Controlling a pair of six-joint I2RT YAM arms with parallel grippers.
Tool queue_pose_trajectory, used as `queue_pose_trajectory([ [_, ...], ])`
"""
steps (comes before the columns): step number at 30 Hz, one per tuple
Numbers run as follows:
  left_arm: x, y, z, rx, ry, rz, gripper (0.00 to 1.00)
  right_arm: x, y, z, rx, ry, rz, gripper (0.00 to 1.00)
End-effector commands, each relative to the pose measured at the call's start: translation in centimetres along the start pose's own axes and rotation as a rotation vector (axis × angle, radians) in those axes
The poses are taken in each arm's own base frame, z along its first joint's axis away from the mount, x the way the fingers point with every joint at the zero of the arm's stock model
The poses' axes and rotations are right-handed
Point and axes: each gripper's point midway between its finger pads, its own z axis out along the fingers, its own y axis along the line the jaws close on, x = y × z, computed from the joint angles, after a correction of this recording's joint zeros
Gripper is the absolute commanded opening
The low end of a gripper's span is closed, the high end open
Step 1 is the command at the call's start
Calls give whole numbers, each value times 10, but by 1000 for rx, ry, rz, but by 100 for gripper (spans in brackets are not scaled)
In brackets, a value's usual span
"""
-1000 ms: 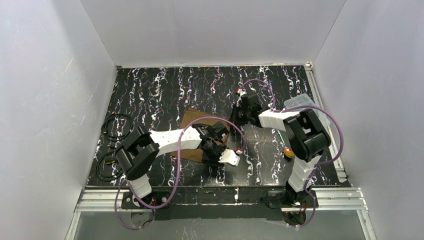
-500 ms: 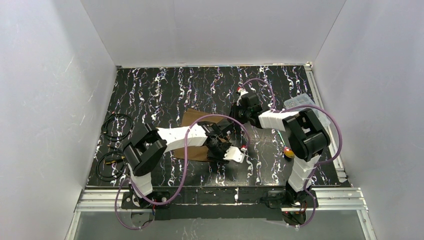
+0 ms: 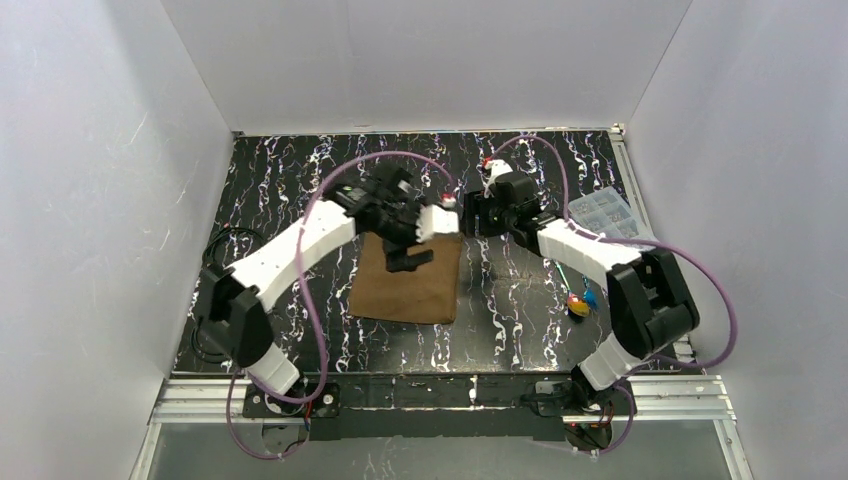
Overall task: Fold the napkin into a case and place the utensils inside
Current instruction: Pick up the lower triangle-folded napkin from the center of the board.
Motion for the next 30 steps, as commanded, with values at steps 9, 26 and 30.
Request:
queue_pose_trajectory([
  [9,47,72,-123,-361,-255,-405,99,-81,23,-107,149,-369,-156,99],
  [26,148,-51,-38,-164,-97,224,97,86,126,-113,-314,13,-1068,94],
  [30,158,-60,-17,-175,-93,339,99,121,123,-101,-349,102,-1142,93],
])
